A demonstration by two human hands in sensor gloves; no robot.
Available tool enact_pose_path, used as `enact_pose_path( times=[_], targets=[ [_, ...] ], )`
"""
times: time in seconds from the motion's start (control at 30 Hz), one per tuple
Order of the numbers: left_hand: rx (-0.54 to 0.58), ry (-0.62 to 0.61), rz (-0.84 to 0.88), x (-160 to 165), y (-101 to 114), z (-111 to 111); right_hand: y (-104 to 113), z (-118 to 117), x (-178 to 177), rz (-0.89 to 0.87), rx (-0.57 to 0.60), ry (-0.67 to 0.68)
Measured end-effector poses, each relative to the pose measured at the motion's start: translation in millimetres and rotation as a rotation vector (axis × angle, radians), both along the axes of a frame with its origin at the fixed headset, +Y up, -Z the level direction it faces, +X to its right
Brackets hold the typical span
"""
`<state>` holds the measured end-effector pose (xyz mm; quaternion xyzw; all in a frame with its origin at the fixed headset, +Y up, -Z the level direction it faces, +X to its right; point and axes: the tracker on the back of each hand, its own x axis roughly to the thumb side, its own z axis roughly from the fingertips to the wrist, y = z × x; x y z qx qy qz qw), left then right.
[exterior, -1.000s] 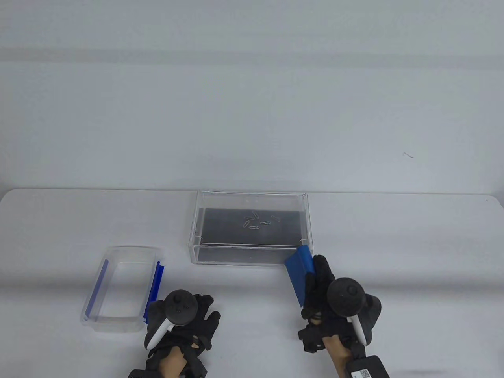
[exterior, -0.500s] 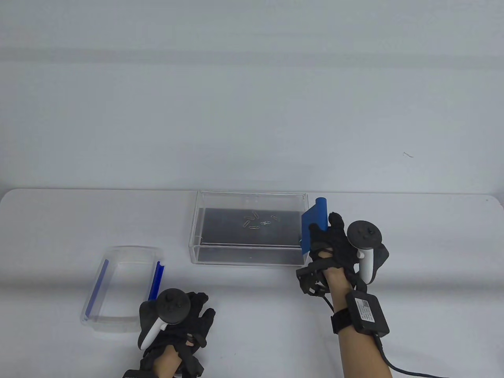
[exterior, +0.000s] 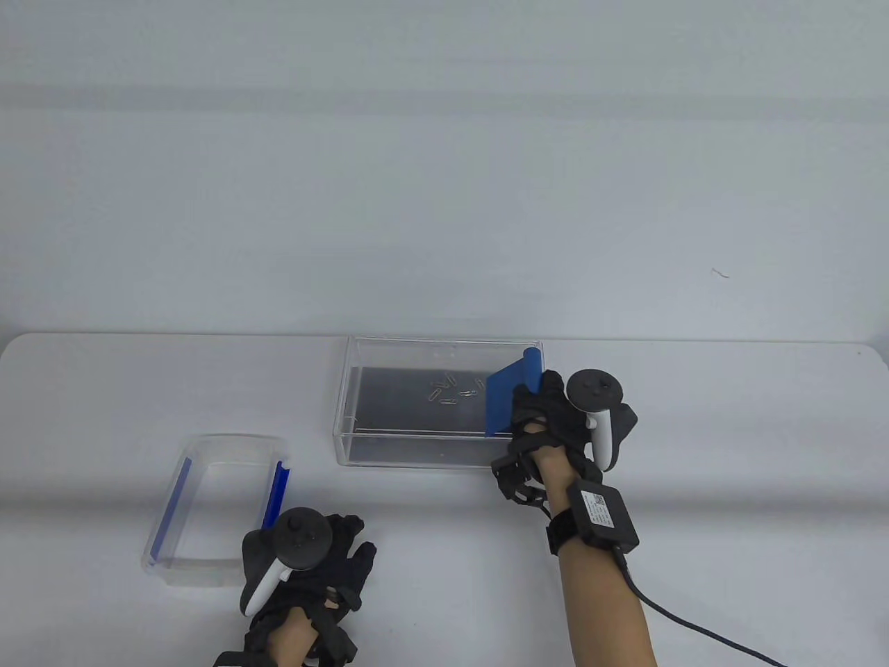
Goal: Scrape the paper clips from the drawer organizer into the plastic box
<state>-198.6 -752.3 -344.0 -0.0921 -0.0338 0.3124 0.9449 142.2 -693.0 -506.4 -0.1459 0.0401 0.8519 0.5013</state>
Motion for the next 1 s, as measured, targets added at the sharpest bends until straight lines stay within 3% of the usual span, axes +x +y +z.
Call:
enact_pose_path(
  times=[0.4,0.63,0.8,1.0],
  targets=[
    [0.006,0.036,0.019,-9.4,3.1,1.7,20.5,-12.3,-60.5,0.032,0.049,0.135],
    [-0.005,0.047,0.016,-12.3,2.4,2.3,9.4,-16.8,-92.1,0.043,0.031,0.210],
    [-0.006,0.047,0.011,-12.7,2.8,2.2,1.0,-18.8,-88.5,0.025,0.009,0.178],
    [-0.015,0.053,0.004,-13.9,2.4,1.9,1.9,-16.2,-59.4,0.017,0.000,0.091]
  ],
)
